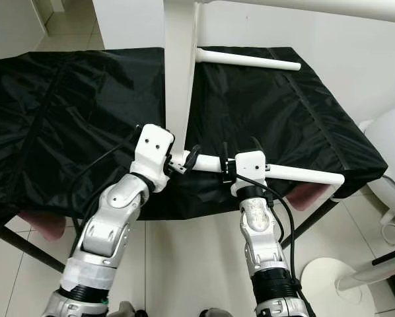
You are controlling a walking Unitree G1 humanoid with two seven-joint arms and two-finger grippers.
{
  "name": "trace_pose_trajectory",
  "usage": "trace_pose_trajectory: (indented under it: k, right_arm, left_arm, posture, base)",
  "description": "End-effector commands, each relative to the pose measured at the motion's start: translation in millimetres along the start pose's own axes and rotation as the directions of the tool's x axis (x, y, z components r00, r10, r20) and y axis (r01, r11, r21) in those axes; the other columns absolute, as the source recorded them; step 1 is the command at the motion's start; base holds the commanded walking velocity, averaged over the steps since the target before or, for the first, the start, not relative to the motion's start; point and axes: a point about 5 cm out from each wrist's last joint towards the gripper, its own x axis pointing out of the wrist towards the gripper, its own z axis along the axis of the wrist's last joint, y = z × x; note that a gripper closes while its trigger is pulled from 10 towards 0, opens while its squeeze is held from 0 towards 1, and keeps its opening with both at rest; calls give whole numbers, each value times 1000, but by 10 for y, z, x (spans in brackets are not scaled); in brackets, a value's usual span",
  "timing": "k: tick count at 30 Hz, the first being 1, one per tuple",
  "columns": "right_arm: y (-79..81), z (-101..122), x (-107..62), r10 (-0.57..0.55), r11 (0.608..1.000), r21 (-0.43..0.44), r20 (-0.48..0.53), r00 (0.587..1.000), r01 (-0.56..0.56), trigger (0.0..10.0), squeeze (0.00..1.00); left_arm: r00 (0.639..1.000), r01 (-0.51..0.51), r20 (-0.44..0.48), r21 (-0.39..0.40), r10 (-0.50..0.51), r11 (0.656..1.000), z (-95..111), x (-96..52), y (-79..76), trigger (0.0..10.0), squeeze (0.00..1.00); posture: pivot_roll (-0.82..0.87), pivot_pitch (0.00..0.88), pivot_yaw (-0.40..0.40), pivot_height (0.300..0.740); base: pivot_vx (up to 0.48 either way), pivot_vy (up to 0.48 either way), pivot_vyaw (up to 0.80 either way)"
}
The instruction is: Building children table
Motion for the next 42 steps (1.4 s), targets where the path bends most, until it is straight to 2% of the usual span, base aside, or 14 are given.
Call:
trace_pose_trajectory:
  k: [1,2,3,4,5,9,12,13,18,20,23,29,35,42]
  right_arm:
    - [-1,-7,-11,2,1000,5,0,1000,-2,10000,0]
    - [-8,-17,-18,6,1000,4,-4,1000,-6,10000,0]
    - [-8,-17,-18,6,1000,4,-4,1000,-6,10000,0]
    - [-11,-31,-29,21,1000,4,-10,1000,-21,10000,0]
    - [-9,-35,-34,26,1000,4,-11,1000,-26,10000,0]
    - [-4,-52,-40,40,999,2,-18,999,-40,10000,0]
    - [-5,-57,-42,43,999,2,-20,999,-43,10000,0]
    - [-19,-72,-55,41,999,1,-27,999,-41,10000,0]
    - [-53,-104,-98,33,999,-3,-41,999,-33,10000,0]
    - [-76,-131,-150,26,1000,-7,-52,998,-27,10000,0]
    - [-108,-190,-321,24,1000,-12,-82,996,-25,10000,0]
    - [-107,-202,-373,26,1000,-11,-92,995,-27,10000,0]
    - [-119,-158,-262,32,999,-23,-69,997,-33,10000,0]
    - [-144,-147,-244,31,999,-27,-67,997,-33,10000,0]
  left_arm:
    - [999,-38,-23,-25,37,999,-82,-63,-11,10000,0]
    - [999,-36,-24,-16,36,999,-124,-155,32,10000,0]
    - [999,-36,-24,-16,36,999,-124,-155,32,10000,0]
    - [999,-34,-13,10,34,999,-177,-300,88,10000,0]
    - [999,-31,-9,17,31,999,-193,-348,102,10000,0]
    - [999,-47,-3,47,47,998,-251,-480,168,10000,0]
    - [998,-58,-4,55,58,997,-269,-509,189,10000,0]
    - [994,-109,-2,57,110,992,-302,-558,250,10000,0]
    - [981,-194,4,51,194,980,-355,-647,338,10000,0]
    - [971,-237,-6,52,238,970,-415,-710,377,10000,0]
    - [945,-324,-26,53,326,945,-547,-878,454,10000,0]
    - [931,-361,-25,51,363,931,-563,-918,492,10000,0]
    - [944,-328,-9,44,329,944,-550,-829,477,10000,0]
    - [945,-327,5,33,328,944,-553,-810,475,10000,0]
  posture:
    - [-81,88,0,740]
    - [-79,91,-3,740]
    - [-79,91,-3,740]
    - [-75,95,-9,740]
    - [-71,98,-11,740]
    - [-67,102,-14,740]
    - [-65,104,-15,740]
    - [-66,104,-14,740]
    - [-65,104,-16,740]
    - [-65,104,-17,740]
    - [-73,106,-16,740]
    - [-76,106,-15,740]
    - [-79,95,-21,740]
    - [-79,86,-25,740]
  base:
    - [0,0,0]
    - [0,0,0]
    - [0,0,0]
    - [0,0,0]
    - [0,0,0]
    - [0,0,0]
    - [0,0,0]
    - [0,0,0]
    - [0,0,0]
    - [0,0,0]
    - [0,0,0]
    - [0,0,0]
    - [0,-44,0]
    - [0,-331,0]
